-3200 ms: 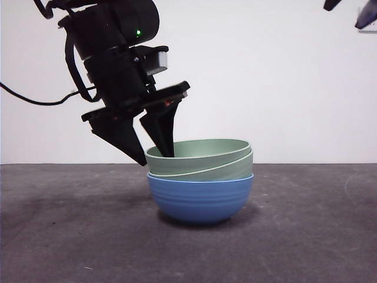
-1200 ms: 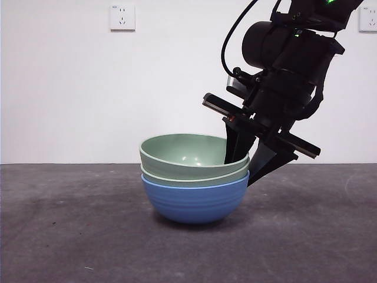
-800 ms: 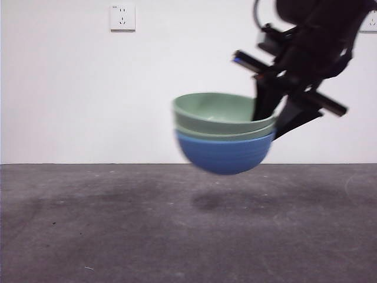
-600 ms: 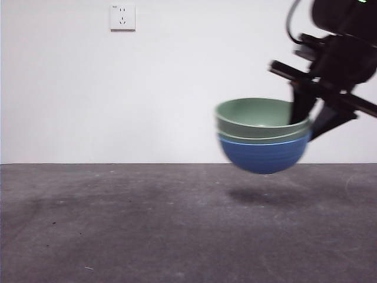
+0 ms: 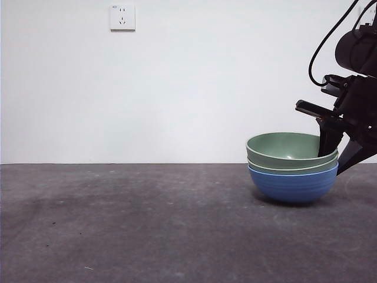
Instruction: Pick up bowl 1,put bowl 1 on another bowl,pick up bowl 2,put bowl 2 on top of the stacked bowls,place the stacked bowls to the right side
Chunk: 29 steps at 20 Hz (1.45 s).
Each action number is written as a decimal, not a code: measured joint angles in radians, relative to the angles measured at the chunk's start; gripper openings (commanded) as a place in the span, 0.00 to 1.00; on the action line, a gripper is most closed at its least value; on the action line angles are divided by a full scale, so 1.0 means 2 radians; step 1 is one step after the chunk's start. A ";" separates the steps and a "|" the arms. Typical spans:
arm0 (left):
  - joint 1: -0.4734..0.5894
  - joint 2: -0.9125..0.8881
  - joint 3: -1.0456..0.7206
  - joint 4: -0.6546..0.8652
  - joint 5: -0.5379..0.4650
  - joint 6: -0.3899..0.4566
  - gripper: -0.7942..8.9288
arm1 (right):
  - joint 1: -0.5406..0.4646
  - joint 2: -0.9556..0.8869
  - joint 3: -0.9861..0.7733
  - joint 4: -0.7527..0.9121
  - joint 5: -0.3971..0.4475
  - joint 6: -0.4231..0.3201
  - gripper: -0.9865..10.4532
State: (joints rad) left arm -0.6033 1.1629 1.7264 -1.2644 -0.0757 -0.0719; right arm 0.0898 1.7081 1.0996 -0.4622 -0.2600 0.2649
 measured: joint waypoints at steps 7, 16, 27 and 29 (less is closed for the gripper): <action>0.000 0.000 0.000 -0.004 0.000 0.000 0.50 | 0.000 0.006 0.002 0.004 -0.001 0.000 0.26; 0.000 0.000 0.000 -0.008 0.000 0.000 0.50 | 0.000 0.015 0.002 -0.009 -0.001 -0.002 0.40; 0.000 0.000 0.000 -0.008 0.000 0.005 0.50 | 0.002 -0.160 0.002 -0.124 -0.001 -0.031 0.47; 0.000 0.000 0.000 -0.008 0.000 0.006 0.50 | 0.011 -0.219 0.002 -0.181 -0.001 -0.044 0.47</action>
State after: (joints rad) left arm -0.6033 1.1629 1.7264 -1.2800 -0.0750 -0.0597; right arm 0.1112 1.2705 1.1034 -0.8238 -0.2619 0.1764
